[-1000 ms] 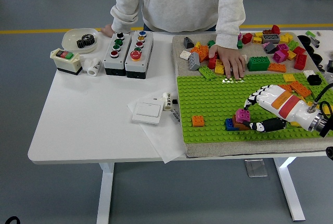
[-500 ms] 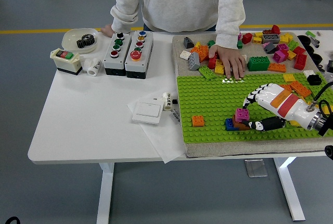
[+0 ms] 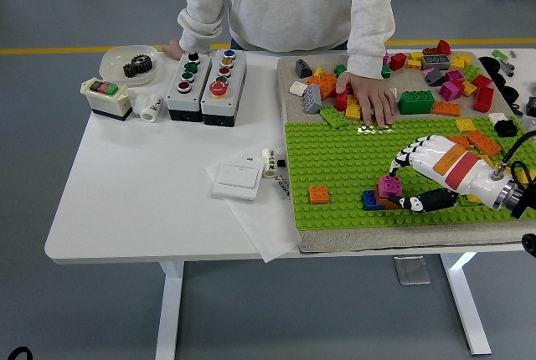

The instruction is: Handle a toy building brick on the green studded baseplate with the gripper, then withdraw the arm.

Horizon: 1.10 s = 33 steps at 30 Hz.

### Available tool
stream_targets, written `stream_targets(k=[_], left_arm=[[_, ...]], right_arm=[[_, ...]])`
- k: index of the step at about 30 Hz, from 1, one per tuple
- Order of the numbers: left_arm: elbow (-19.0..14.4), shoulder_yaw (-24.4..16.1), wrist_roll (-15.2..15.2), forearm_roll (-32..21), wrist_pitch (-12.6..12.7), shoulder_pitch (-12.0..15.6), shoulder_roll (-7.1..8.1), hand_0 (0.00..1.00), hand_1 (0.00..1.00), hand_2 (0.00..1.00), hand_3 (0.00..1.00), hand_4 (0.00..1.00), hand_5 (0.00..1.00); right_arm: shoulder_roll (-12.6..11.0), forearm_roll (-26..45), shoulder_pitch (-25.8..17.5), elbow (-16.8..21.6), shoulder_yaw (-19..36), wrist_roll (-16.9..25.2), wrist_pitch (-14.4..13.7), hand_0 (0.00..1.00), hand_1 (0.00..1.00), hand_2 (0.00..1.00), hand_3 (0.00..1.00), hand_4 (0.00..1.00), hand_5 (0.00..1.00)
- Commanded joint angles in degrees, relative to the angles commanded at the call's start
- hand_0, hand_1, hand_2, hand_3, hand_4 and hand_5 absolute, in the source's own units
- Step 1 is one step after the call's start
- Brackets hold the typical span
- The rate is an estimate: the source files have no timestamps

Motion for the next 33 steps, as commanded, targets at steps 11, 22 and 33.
stream_targets(k=[11, 22, 33], left_arm=[[0.01, 0.10, 0.02, -0.12, 0.10, -0.10, 0.04, 0.732, 0.735, 0.738, 0.597, 0.660, 0.598], [0.05, -0.04, -0.02, 0.14, 0.19, -0.16, 0.01, 0.730, 0.734, 0.740, 0.597, 0.661, 0.598], [0.04, 0.12, -0.04, 0.04, 0.28, -0.15, 0.01, 0.729, 0.734, 0.739, 0.597, 0.660, 0.598]], right_arm=[[-0.05, -0.68, 0.08, 0.16, 0.42, 0.00, 0.35, 0.518, 0.531, 0.571, 0.530, 0.773, 0.569], [-0.10, -1.09, 0.05, 0.27, 0.71, 0.00, 0.80, 0.518, 0.563, 0.607, 0.534, 0.787, 0.555], [-0.05, -1.50, -0.03, 0.18, 1.42, 0.00, 1.73, 0.542, 0.596, 0.672, 0.567, 0.831, 0.547]])
